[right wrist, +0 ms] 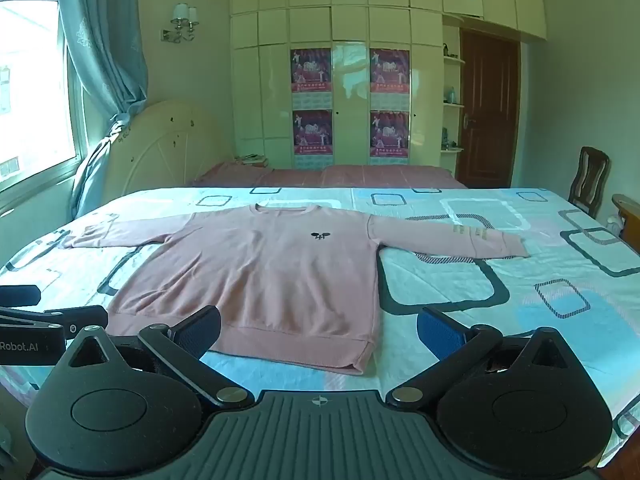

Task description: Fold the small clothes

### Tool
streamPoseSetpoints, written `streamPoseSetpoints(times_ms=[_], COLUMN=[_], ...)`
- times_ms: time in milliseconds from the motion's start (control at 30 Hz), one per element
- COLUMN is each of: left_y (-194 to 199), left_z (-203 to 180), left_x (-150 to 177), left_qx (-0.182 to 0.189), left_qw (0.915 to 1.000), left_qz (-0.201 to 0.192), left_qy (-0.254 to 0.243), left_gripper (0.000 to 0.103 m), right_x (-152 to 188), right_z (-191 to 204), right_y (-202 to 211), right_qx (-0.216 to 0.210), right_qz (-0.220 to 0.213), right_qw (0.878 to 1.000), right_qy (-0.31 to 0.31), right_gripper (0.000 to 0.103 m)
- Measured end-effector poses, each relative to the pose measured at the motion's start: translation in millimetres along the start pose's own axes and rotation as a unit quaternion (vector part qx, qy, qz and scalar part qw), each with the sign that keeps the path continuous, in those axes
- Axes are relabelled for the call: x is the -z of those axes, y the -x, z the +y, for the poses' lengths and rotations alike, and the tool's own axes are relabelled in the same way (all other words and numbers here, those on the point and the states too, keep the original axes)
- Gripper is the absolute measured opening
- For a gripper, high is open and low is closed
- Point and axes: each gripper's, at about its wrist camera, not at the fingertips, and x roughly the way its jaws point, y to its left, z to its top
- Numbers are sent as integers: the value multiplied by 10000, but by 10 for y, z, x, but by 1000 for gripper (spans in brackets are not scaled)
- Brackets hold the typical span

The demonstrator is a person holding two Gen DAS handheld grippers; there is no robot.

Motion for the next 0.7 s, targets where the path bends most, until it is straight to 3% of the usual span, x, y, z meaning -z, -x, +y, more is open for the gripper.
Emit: streamPoseSetpoints(times_ms=[267, 300, 700], left_y=[-7, 10, 5], left_z=[-5, 29, 39], left_x=[1, -5, -18], left_qx=[123, -12, -33], left_qw=[9999, 10000, 10000], left_qz=[-57, -29, -27], left_qy=[-86, -5, -10], left_gripper=[103, 103, 102], right_x=[-3, -5, -20], right_z=[-1, -7, 32], right_y=[2, 5, -4], right_qx=[-2, 2, 8], right_qz=[19, 14, -3], right_qw=[10000, 10000, 10000], right_qy=[24, 23, 80], right_gripper=[103, 103, 103])
